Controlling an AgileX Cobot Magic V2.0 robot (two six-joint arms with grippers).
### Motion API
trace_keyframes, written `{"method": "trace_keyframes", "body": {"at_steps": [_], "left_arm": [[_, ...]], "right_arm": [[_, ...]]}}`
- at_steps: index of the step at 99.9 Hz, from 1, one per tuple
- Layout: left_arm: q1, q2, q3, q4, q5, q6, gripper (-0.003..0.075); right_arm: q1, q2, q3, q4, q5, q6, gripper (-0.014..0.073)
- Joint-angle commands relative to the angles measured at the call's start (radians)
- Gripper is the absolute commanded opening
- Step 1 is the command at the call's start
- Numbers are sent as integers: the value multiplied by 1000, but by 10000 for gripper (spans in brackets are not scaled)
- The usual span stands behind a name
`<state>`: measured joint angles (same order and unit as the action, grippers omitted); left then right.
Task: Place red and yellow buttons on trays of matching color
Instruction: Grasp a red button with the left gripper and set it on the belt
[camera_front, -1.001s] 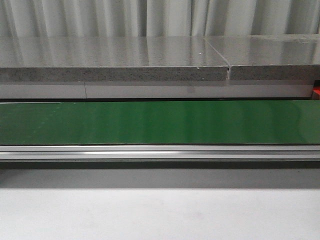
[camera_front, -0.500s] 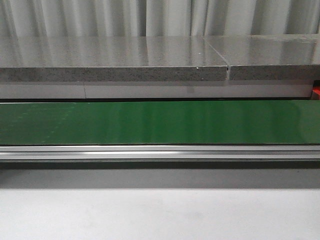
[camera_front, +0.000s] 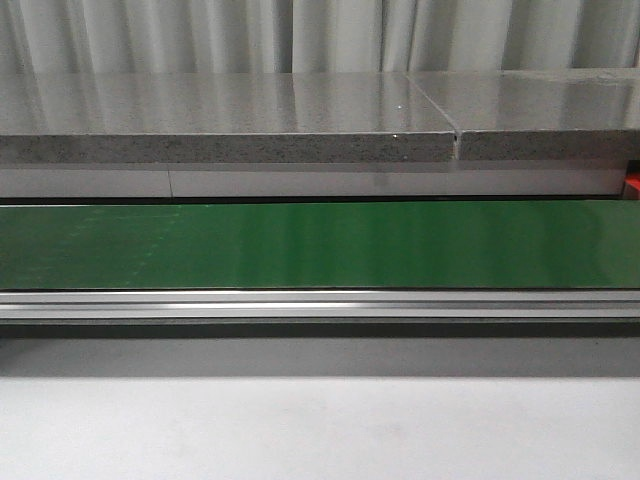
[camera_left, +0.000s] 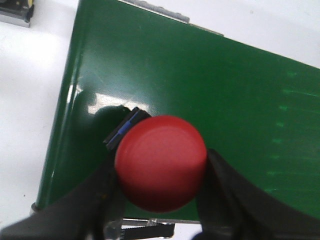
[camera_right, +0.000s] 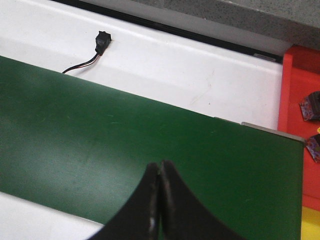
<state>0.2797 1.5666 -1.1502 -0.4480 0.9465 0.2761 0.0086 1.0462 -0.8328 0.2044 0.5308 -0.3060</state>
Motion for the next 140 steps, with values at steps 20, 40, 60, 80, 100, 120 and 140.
{"method": "trace_keyframes", "body": {"at_steps": [20, 40, 60, 80, 100, 120, 140], "left_arm": [[-6, -34, -19, -25, -43, 1, -19], [-6, -34, -5, -23, -47, 1, -18], [-6, -34, -5, -23, -37, 1, 78], [-6, -34, -5, -23, -25, 15, 397], [-6, -34, -5, -26, -19, 20, 669], [-6, -36, -32, -32, -19, 25, 681], [-6, -42, -120, -84, 22, 27, 681]], "right_arm": [[-1, -20, -25, 0, -56, -8, -68], [-1, -20, -25, 0, -56, -8, -68], [-1, -20, -25, 0, -56, -8, -68], [-1, -20, -25, 0, -56, -8, -68], [-1, -20, -25, 0, -56, -8, -68], [-1, -20, -25, 0, -56, -8, -68], [-1, -20, -25, 0, -56, -8, -68]]}}
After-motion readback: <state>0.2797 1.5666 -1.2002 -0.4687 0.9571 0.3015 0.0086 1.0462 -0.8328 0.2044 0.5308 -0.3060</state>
